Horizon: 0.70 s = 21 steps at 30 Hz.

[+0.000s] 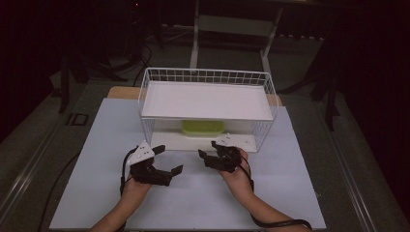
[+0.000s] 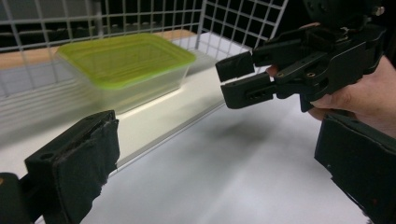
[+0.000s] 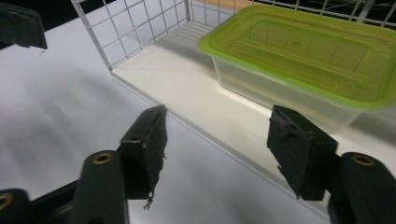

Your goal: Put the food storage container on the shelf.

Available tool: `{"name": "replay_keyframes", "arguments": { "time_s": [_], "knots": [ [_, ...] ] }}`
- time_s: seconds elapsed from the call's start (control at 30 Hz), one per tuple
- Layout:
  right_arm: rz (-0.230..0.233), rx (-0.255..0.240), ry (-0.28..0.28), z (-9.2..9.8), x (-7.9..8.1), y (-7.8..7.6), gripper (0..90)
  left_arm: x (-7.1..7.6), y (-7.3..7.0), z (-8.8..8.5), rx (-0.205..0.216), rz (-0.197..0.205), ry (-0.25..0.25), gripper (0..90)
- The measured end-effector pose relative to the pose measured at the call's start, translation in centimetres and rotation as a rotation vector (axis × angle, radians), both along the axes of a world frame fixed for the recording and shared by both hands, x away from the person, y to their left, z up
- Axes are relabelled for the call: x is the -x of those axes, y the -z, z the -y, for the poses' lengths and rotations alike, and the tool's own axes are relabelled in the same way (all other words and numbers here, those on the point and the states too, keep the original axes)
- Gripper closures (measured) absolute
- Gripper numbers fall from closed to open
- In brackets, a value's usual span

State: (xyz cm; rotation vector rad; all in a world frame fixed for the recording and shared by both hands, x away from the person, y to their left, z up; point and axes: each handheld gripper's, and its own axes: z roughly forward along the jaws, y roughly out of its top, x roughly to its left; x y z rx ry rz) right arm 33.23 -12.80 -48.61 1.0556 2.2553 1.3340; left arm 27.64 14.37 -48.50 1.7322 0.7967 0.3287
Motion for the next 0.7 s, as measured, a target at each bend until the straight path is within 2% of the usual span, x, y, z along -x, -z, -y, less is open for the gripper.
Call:
{"name": "replay_keyframes", "arguments": {
  "time_s": [0.07, 0.1, 0.13, 0.27, 0.37, 0.5, 0.63, 0.7],
  "knots": [
    [-0.017, -0.011, -0.002, 0.2, 0.1, -0.1, 33.3, 0.2, -0.2, 0.1, -0.006, -0.001, 0.008, 0.6],
    [-0.061, -0.031, -0.029, 0.9, 0.5, -0.3, 22.1, 0.3, -0.3, 0.0, -0.014, -0.002, 0.008, 0.6],
    [-0.064, -0.031, -0.04, 1.1, 0.7, -0.3, 18.9, 0.4, -0.3, 0.0, -0.013, -0.002, 0.013, 0.6],
    [-0.059, -0.053, -0.058, 2.0, 1.7, -0.6, 18.8, 0.9, -0.4, -0.4, -0.017, -0.013, 0.021, 0.6],
    [-0.083, -0.075, -0.071, 2.7, 2.2, -1.0, 18.8, 1.2, -0.4, -0.8, -0.012, -0.033, 0.027, 0.6],
    [-0.087, -0.084, -0.065, 3.7, 2.9, -1.3, 18.1, 1.9, -0.4, -1.4, -0.025, -0.039, 0.024, 0.6],
    [-0.071, -0.085, -0.053, 5.0, 3.7, -1.2, 16.2, 2.5, -0.4, -2.0, -0.019, -0.05, 0.021, 0.6],
    [-0.069, -0.07, -0.048, 5.5, 4.0, -1.1, 16.2, 2.8, -0.4, -2.2, -0.018, -0.055, 0.022, 0.6]
  ]
}}
